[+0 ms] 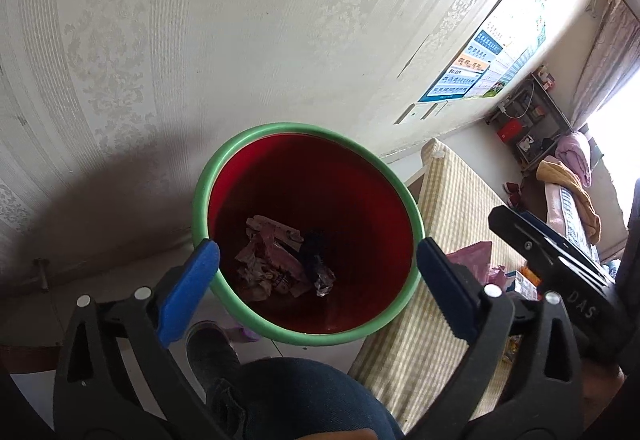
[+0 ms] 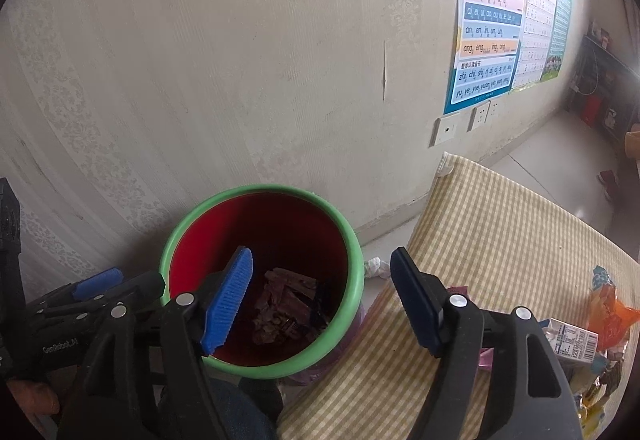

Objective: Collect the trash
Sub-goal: 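Move both tools back over the table toward the remaining trash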

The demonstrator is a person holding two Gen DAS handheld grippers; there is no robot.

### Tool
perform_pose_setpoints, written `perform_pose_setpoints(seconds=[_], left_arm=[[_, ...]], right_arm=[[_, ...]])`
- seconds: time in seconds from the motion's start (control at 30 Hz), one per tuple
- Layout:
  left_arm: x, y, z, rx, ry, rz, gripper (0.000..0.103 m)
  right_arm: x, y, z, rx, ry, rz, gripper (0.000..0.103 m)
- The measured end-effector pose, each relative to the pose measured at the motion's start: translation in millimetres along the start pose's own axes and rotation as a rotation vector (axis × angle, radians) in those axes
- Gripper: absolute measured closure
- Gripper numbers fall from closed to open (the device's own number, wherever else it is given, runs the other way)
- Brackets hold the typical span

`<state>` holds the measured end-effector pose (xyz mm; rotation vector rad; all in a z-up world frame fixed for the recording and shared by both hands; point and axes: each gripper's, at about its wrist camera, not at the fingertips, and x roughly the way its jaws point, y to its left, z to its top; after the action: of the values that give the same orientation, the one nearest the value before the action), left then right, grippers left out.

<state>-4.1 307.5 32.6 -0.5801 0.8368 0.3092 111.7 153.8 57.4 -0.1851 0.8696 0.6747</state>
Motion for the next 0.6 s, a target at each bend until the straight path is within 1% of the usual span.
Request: perform_pose_setpoints(seconds=[0.1,0.2,0.4,0.6], left_arm=[[-2,-11,-3,0.020,0.004,-0.011,0.006],[-4,-27,-9,0.047,0.012,-0.024,0.006],[-6,-62,-22,0.109,0.027,-0.060,0.006],[-7,-101,-37,0.174,0.042,-0.101,0.006]], right_arm=[[-16,-9,-5,0.017,-0.016,-0.015,0.024],[-33,-21,-11,0.038,-0.027,-0.032,0.022],[-61,-53,-30,0.087,-0.025,-0.084,0.020],[-91,-91,-57,0.152,-0.024,-0.135,0.020]])
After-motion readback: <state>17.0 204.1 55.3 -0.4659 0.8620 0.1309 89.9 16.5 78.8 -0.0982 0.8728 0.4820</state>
